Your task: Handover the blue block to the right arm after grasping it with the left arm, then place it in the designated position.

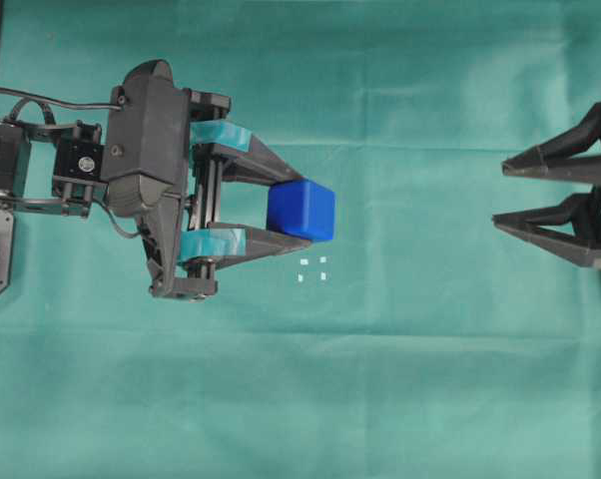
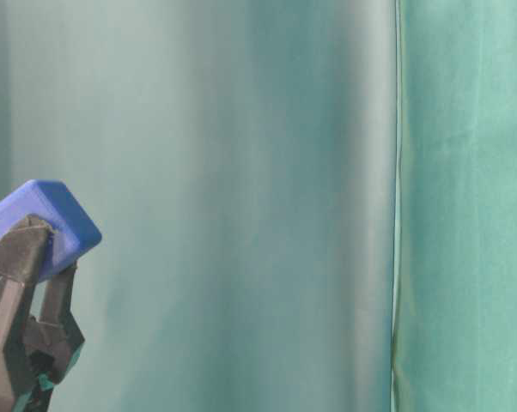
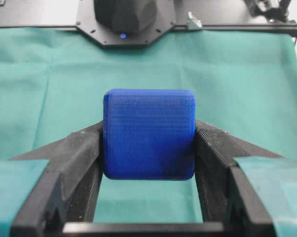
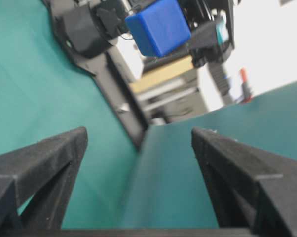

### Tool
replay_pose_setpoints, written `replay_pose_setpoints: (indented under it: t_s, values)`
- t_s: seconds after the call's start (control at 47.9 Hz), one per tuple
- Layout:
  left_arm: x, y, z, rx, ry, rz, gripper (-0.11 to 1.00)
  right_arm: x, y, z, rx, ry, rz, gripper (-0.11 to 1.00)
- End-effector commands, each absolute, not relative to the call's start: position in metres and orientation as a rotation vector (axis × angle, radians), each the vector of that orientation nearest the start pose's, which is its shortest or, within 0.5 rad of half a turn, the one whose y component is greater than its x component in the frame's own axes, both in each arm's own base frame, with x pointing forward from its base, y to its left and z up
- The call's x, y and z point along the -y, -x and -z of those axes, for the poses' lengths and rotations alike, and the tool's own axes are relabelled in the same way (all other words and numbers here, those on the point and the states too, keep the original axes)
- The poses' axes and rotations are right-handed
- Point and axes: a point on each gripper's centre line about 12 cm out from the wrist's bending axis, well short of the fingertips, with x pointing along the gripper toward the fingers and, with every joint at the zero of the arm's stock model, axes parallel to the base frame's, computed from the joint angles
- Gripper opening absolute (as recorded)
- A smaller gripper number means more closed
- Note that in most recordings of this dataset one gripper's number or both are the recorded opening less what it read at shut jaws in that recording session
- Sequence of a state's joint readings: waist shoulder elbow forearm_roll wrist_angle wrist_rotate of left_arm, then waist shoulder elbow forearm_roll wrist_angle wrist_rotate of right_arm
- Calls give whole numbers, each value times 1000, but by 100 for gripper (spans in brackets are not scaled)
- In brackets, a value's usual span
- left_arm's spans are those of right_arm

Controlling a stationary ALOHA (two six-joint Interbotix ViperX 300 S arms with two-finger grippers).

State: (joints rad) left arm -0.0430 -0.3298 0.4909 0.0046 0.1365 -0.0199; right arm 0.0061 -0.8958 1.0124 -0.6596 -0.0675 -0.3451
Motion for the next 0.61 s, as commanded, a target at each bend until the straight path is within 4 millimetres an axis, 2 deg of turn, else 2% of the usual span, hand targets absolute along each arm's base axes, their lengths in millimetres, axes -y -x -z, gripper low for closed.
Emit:
replay_pose_setpoints:
  t_s: [0.0, 0.209, 0.585]
  values:
    - [16, -366, -360, -260, 11, 40, 47, -8, -222, -327, -12, 1100, -77, 94]
    - [15, -366, -360, -258, 11, 39, 47, -8, -227, -322, -25, 1246, -101, 94]
    - [15, -366, -359, -263, 11, 39, 47, -9, -228, -326, -16, 1265, -98, 94]
